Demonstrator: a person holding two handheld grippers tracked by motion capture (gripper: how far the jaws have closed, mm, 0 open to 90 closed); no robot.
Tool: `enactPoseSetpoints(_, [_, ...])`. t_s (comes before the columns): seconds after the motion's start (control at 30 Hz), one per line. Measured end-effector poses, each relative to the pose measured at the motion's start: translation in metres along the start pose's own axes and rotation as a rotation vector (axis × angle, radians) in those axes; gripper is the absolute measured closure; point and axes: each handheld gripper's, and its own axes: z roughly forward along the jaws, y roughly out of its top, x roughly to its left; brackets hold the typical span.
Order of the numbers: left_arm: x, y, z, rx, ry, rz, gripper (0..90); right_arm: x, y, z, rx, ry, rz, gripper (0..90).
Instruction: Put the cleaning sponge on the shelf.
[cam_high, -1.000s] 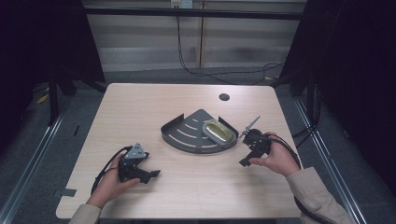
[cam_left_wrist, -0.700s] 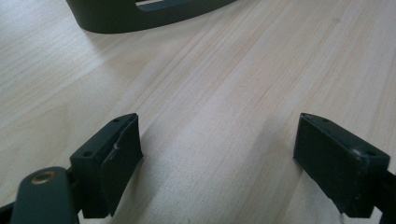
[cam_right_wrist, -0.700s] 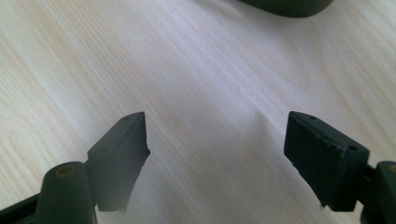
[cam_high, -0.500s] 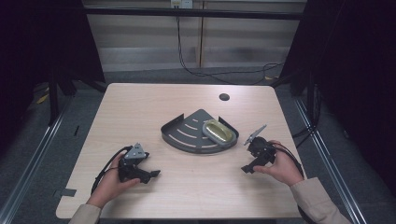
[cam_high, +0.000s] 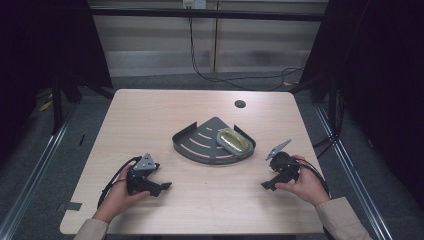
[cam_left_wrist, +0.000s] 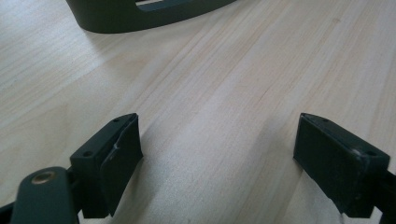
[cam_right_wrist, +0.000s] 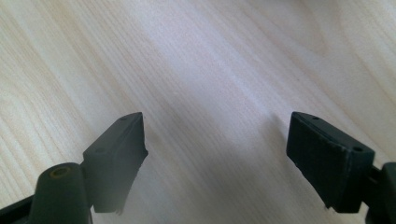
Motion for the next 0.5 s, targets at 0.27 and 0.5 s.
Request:
enactPoseSetpoints(0.27, [0.0,0.0,0.0,0.0,0.001,0.002,14.5,0.0,-0.01,0.0,-0.028,0.0,0.004,18.4])
enactPoseSetpoints(0.5, [0.0,0.0,0.0,0.001,0.001,0.001,14.5,-0.001,-0.02,-0.001,-0.043,-0.011,0.005,17.1])
